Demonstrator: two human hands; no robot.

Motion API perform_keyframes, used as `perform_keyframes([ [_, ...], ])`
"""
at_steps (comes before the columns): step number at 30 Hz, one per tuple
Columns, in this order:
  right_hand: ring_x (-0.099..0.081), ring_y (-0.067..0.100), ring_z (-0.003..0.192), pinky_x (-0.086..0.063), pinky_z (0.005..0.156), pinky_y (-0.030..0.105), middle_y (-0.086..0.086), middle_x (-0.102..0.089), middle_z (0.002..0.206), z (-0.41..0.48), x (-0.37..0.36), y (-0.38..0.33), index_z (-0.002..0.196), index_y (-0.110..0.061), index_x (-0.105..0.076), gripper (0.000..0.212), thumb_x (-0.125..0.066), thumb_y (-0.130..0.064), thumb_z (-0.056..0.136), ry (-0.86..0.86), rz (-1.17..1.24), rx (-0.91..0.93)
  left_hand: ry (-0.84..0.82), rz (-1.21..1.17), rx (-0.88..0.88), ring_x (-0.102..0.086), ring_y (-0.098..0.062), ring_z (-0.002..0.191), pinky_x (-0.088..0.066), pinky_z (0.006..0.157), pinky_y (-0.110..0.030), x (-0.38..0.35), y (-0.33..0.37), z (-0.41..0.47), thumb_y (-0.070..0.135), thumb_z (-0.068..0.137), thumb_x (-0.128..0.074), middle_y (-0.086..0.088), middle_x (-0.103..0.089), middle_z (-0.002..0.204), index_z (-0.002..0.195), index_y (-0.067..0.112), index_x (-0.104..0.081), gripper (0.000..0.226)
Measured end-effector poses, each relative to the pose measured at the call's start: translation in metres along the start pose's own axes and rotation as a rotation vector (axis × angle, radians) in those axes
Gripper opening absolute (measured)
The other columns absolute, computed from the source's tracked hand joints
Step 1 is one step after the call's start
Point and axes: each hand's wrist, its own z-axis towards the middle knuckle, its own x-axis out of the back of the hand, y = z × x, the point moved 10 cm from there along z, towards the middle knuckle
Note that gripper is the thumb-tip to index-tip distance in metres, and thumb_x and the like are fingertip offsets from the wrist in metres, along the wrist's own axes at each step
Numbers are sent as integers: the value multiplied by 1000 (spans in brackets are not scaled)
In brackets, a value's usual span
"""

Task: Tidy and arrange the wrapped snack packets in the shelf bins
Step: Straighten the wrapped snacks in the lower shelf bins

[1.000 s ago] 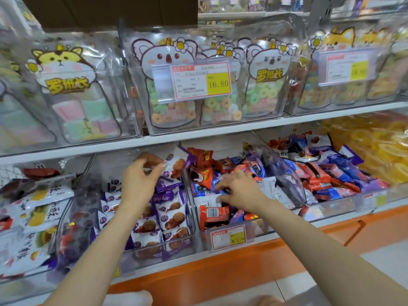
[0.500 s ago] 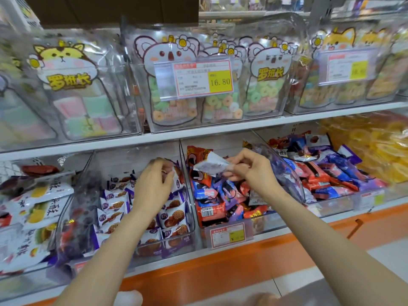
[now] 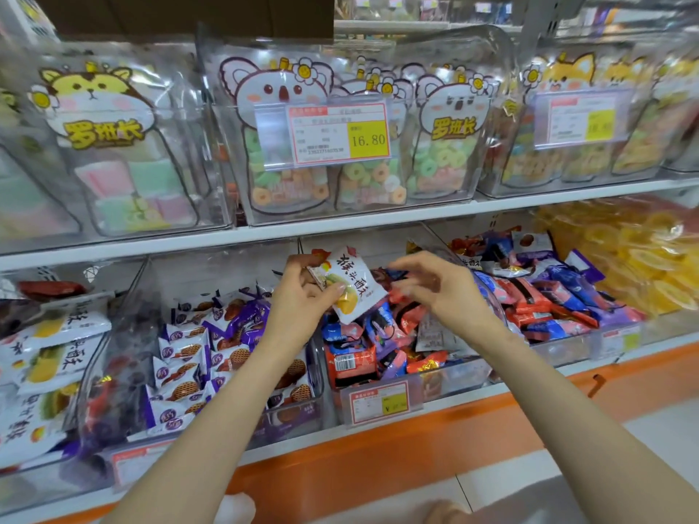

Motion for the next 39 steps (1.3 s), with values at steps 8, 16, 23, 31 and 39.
perform_keyframes([
  [8, -57, 30, 111, -46, 86, 33, 13, -61, 122, -8, 23, 75, 129, -16, -53, 41, -61, -19, 89, -221, -847, -392, 8, 146, -108, -45, -11, 64, -47, 65, -28, -20, 4, 8, 3, 82, -67, 0, -41, 70, 107, 22, -47, 37],
  [16, -20, 21, 143, -24, 111, 28, 3, -17, 157, -30, -5, 111, 150, -24, -23, 80, -60, 3, 83, -635, -886, -381, 9, 139, -131, -46, -8, 66, -45, 61, -13, -24, 5, 7, 4, 81, -68, 5, -47, 77, 106, 20, -49, 35],
  [23, -37, 23, 135, -35, 105, 30, 4, -35, 151, -21, -7, 110, 143, -21, -38, 76, -61, 10, 78, -532, -800, -281, -12, 121, -136, -46, -9, 67, -47, 66, -23, -22, 6, 1, 1, 82, -66, 4, -46, 75, 104, 21, -49, 34],
  [31, -38, 24, 134, -36, 107, 33, 4, -36, 149, -23, -10, 108, 142, -20, -39, 71, -65, 3, 80, -523, -741, -247, -15, 114, -116, -58, -18, 84, -52, 68, -23, -19, 8, -1, 3, 83, -66, 3, -57, 89, 105, 22, -49, 34],
  [39, -56, 23, 81, -46, 64, 31, 13, -60, 104, -12, 2, 81, 127, -13, -46, 50, -63, -6, 81, -335, -702, -254, -7, 126, -104, -59, -22, 84, -53, 70, -26, -15, 6, 2, 4, 83, -67, -8, -60, 96, 106, 19, -48, 34],
])
